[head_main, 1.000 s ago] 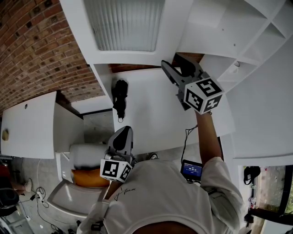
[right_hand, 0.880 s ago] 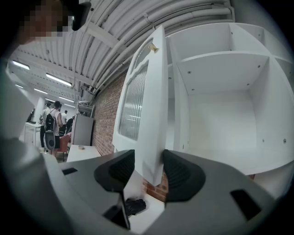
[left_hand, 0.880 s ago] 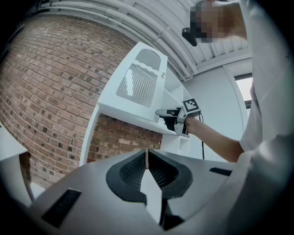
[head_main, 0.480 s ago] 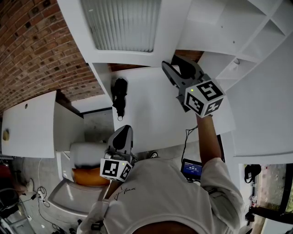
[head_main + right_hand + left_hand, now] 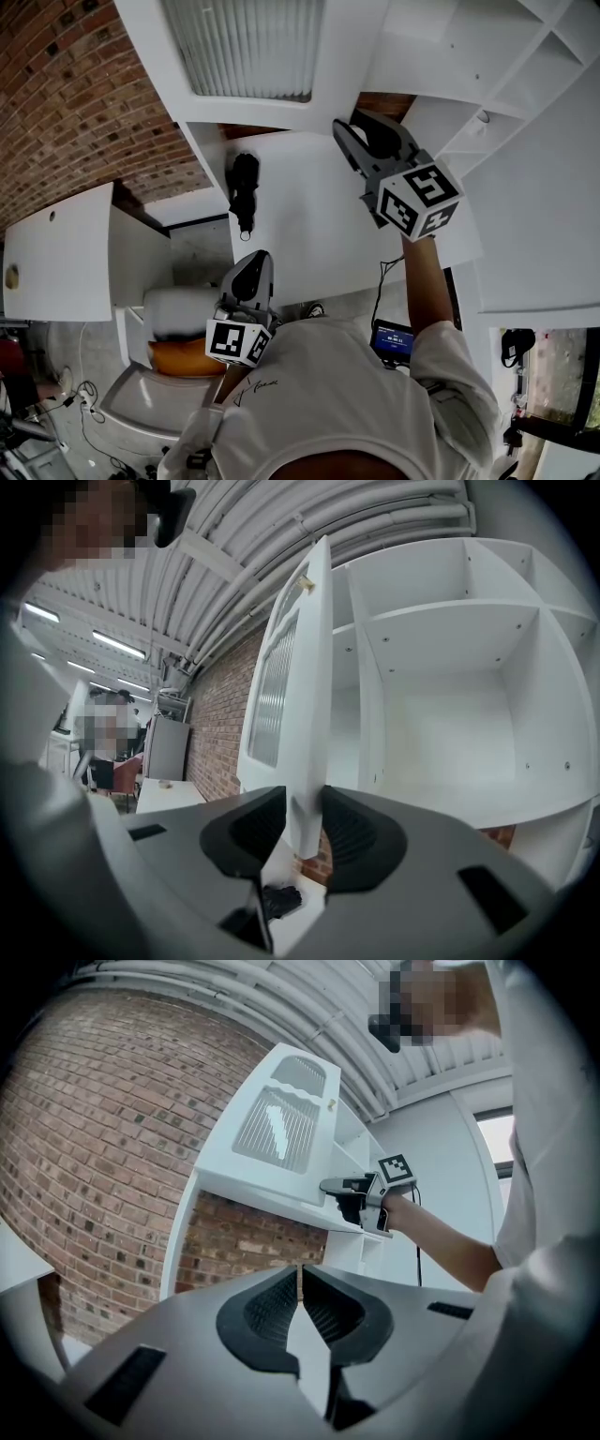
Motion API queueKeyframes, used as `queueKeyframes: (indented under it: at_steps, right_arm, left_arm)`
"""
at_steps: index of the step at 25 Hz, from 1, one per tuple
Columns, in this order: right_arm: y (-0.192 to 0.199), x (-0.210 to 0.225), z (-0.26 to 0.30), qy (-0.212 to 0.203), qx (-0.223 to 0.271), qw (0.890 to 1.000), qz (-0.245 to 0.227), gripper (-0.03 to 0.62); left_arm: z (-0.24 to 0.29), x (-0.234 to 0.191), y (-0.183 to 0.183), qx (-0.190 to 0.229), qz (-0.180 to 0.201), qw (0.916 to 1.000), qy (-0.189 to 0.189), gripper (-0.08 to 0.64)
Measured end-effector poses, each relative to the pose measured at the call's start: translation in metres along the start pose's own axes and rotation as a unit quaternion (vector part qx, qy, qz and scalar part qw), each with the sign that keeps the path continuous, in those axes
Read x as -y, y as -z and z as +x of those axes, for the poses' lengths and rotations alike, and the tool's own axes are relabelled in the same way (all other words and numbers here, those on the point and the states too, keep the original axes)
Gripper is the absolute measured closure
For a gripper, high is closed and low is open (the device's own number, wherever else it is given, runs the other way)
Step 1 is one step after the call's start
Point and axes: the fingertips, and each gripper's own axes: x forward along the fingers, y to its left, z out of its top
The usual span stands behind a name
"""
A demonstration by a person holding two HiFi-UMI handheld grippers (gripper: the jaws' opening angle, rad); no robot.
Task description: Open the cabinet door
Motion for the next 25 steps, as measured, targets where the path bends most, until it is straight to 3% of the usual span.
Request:
queueKeyframes:
  at_steps: [25]
  right_arm:
    - [-0.003, -0.023, -0.020, -0.028, 0.005, 0.999, 0.024, 0.505]
  left_arm:
    - [-0.007, -0.003, 0.000, -0.003, -0.003, 1.0000, 0.000, 0.532]
